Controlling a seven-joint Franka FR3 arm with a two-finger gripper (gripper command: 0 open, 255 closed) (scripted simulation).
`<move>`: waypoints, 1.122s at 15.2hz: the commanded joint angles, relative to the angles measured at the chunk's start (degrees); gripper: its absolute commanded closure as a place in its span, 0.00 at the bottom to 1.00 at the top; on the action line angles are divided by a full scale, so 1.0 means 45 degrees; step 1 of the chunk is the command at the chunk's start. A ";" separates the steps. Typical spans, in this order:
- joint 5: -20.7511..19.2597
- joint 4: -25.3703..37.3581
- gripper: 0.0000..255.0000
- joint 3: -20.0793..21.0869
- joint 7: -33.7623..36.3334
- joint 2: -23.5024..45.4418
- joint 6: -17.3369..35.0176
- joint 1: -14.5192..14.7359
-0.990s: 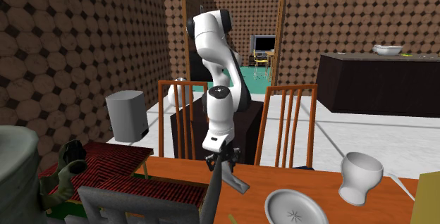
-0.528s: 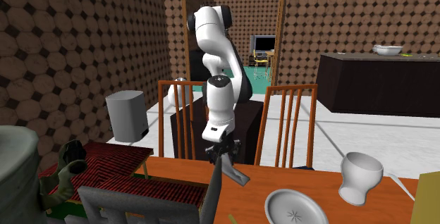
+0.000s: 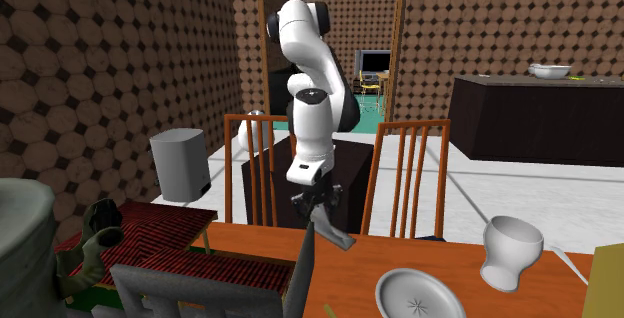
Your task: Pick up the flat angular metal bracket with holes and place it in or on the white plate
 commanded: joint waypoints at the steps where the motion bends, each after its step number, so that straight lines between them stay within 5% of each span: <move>1: 0.0121 0.0000 1.00 0.0081 -0.0101 -0.0248 -0.0242 -0.0095; 10: -0.0458 0.4636 1.00 -0.0021 0.1764 0.2441 -0.2204 0.2330; 17: -0.0757 1.0159 1.00 -0.0253 0.2591 0.5439 -0.4598 0.4486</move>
